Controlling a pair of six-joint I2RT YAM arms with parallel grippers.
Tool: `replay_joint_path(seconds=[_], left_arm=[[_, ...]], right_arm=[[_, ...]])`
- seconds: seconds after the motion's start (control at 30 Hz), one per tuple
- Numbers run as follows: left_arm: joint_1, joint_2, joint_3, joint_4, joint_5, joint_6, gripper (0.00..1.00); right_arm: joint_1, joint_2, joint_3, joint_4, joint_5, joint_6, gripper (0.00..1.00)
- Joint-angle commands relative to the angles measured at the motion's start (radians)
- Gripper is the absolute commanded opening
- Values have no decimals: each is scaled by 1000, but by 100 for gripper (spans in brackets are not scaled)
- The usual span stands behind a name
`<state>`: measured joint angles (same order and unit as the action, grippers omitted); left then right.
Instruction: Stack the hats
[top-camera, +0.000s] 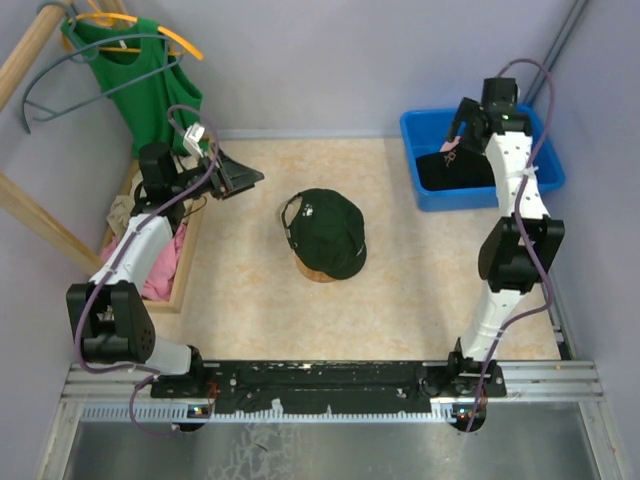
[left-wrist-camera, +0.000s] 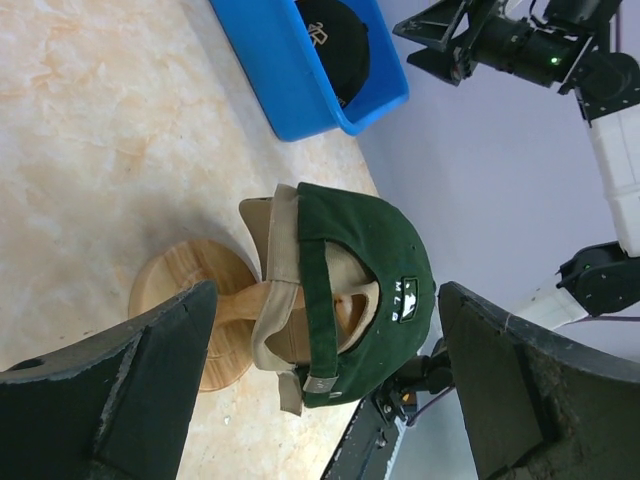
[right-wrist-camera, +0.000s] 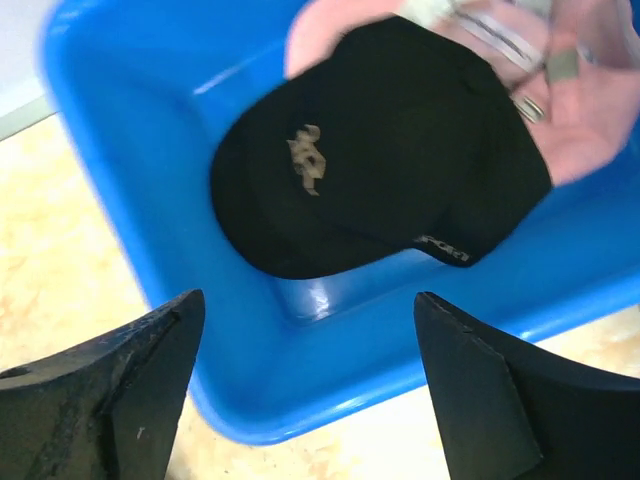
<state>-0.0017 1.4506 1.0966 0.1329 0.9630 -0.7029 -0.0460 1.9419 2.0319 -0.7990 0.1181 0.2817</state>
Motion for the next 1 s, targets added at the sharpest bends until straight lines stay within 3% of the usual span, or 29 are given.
replay_joint_path(seconds=[0.0, 0.07, 0.3, 0.73, 0.97], left_arm=[[2, -35, -27, 22, 21, 15, 97], [2, -24, -30, 24, 20, 14, 98], [2, 28, -5, 40, 16, 5, 97], [2, 95, 82, -39, -19, 48, 98], [2, 124, 120, -58, -22, 52, 98]], right_arm=[[-102, -43, -66, 137, -60, 147, 92], [-127, -12, -58, 151, -81, 180, 99], [-176, 100, -42, 261, -173, 285, 99], [-178, 488, 426, 59, -189, 272, 99], [-178, 528, 373, 94, -241, 277, 99]])
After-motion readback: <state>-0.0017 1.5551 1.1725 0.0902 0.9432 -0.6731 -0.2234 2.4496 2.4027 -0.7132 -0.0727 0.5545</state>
